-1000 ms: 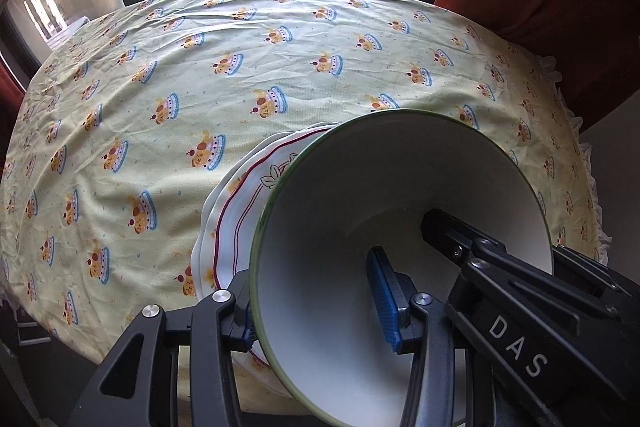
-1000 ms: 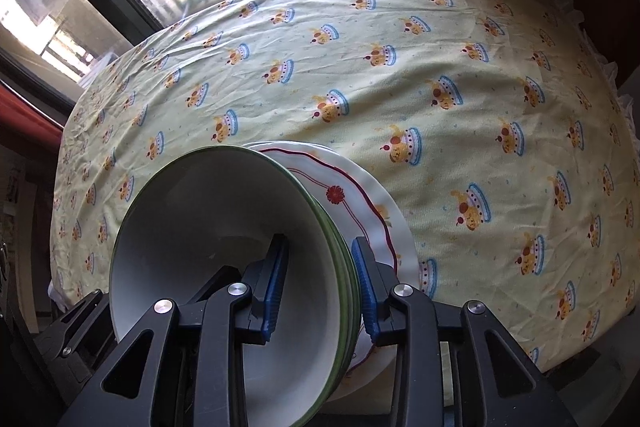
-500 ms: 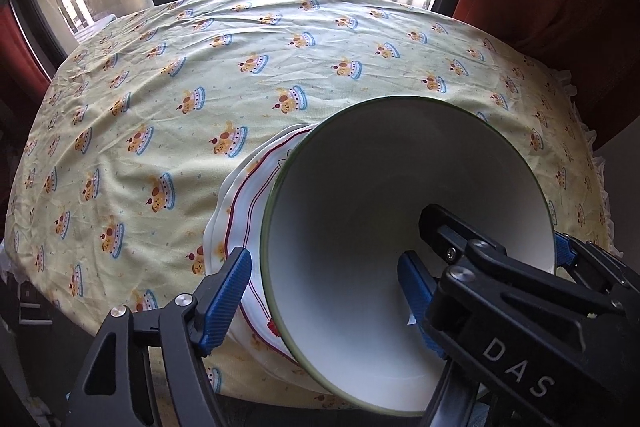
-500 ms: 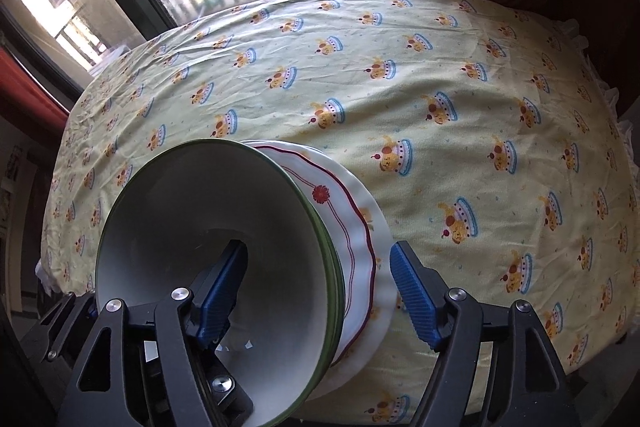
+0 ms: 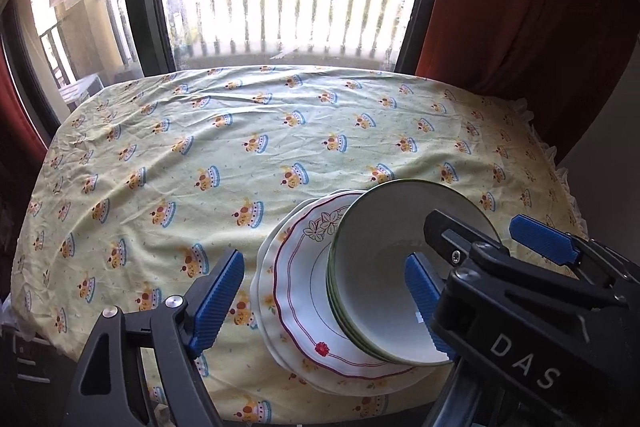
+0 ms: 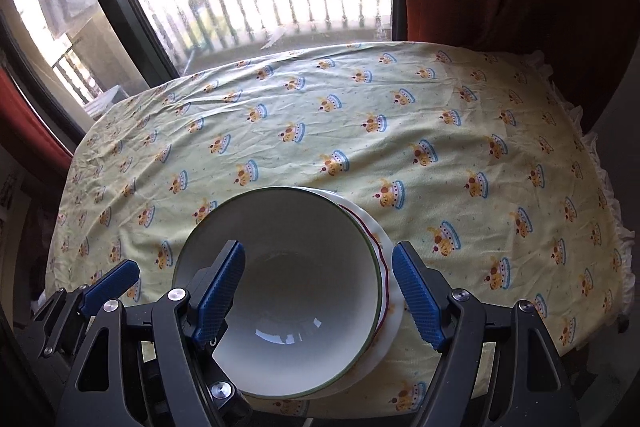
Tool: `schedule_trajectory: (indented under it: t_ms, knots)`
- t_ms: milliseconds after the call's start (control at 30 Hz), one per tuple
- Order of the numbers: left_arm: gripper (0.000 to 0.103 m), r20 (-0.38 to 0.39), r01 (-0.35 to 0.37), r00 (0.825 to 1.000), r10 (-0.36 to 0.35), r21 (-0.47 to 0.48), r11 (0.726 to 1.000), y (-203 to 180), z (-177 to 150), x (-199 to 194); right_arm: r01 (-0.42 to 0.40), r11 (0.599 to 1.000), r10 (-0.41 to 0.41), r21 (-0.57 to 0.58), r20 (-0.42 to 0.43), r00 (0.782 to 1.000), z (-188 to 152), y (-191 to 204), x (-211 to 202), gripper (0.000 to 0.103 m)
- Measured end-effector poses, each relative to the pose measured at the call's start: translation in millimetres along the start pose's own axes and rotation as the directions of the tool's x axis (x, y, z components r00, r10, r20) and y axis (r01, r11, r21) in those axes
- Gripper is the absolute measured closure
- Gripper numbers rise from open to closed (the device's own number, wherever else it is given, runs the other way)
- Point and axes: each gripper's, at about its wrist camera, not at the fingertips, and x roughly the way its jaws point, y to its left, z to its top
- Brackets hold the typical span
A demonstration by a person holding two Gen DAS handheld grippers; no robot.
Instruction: Organize plates and bowls
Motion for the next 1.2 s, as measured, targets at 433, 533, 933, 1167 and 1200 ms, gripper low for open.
schedule_trajectory:
  t_ms: [433, 533, 933, 1167, 1200]
  knots:
    - [0.004, 0.206, -0.146, 0.970, 0.128, 0.077, 0.986, 93.2, -40.0, -45.6, 0.024, 0.999, -0.028, 0.032, 0.121, 0.992, -47.4, 67.8, -23.8, 0.021]
    - [0.004, 0.197, -0.131, 0.973, 0.118, 0.055, 0.990, 119.5, -52.0, -45.9, 0.033, 0.999, -0.038, 0.042, 0.132, 0.990, -62.6, 80.5, -20.8, 0.020]
    - [0.004, 0.200, -0.139, 0.969, 0.147, -0.053, 0.989, 191.4, -90.0, -44.4, 0.084, 0.996, -0.088, 0.026, 0.250, 0.964, -113.6, 123.3, -10.9, 0.007]
    - [0.004, 0.209, -0.137, 0.967, 0.144, -0.046, 0.989, 203.3, -103.0, -44.0, 0.065, 0.998, -0.066, 0.010, 0.262, 0.963, -127.7, 143.0, -5.9, 0.007]
    - [0.004, 0.207, -0.135, 0.968, 0.142, -0.048, 0.990, 205.1, -103.6, -43.5, 0.061, 0.998, -0.062, 0.012, 0.262, 0.963, -128.5, 144.2, -5.2, 0.007]
